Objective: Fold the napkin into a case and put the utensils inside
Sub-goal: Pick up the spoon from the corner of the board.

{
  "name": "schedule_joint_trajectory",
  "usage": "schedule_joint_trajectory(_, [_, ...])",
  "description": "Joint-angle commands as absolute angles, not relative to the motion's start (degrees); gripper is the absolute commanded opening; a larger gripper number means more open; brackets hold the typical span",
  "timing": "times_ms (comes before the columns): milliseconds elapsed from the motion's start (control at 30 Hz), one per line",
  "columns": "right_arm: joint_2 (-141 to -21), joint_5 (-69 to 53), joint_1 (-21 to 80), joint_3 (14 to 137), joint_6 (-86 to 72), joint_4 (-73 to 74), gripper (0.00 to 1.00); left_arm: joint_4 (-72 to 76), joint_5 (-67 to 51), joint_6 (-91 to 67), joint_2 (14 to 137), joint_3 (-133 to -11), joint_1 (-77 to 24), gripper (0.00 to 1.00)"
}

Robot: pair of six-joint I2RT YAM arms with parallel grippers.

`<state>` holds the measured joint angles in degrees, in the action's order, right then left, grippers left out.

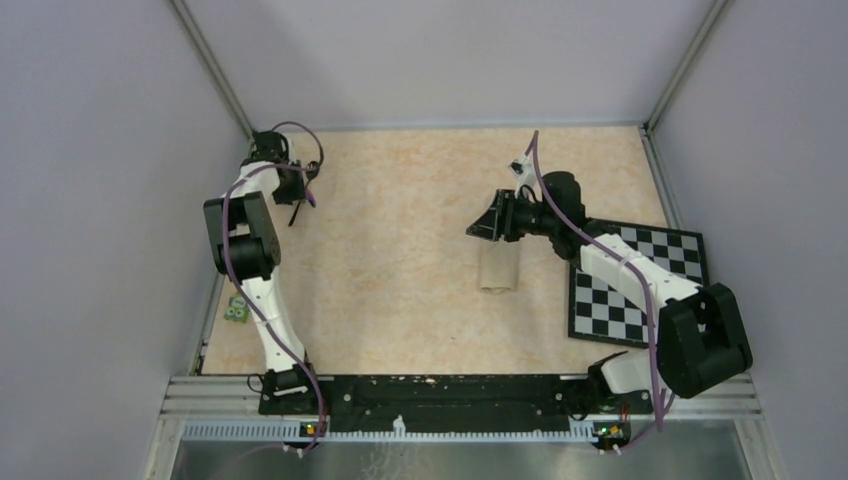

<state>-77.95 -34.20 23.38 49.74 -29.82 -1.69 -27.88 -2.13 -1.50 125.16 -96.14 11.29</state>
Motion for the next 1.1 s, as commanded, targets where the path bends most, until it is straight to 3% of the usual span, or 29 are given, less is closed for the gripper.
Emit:
schedule_joint_trajectory(0, [-77.9,-34.1,23.8,49.6,-29.3,-4.1,0.48,-33.5,-3.1,-0.9,129.0,-96.6,10.0,0.37])
schedule_joint_trajectory(233, [-76.9,-32.5,23.5,49.7,-28.3,-3.0,0.48,-33.7,-5.2,-0.6,126.1,-94.7,9.2,0.09])
schedule_joint_trajectory(300, [-76.4,-31.8,23.4,49.7,-28.2,-2.7,0.48,-32.7,-5.2,-0.5,124.2,-93.1,8.4,0.05])
schedule_joint_trajectory(633, [-74.9,-27.9,23.5,50.0,-26.1,-0.1,0.48,-32.4,-4.0,-2.3,115.6,-88.5,2.3,0.0])
schedule_joint_trajectory(1067, [-77.5,-26.4,24.1,52.6,-25.8,2.4,0.48,-26.5,-18.2,-7.7,89.9,-71.7,0.5,0.0])
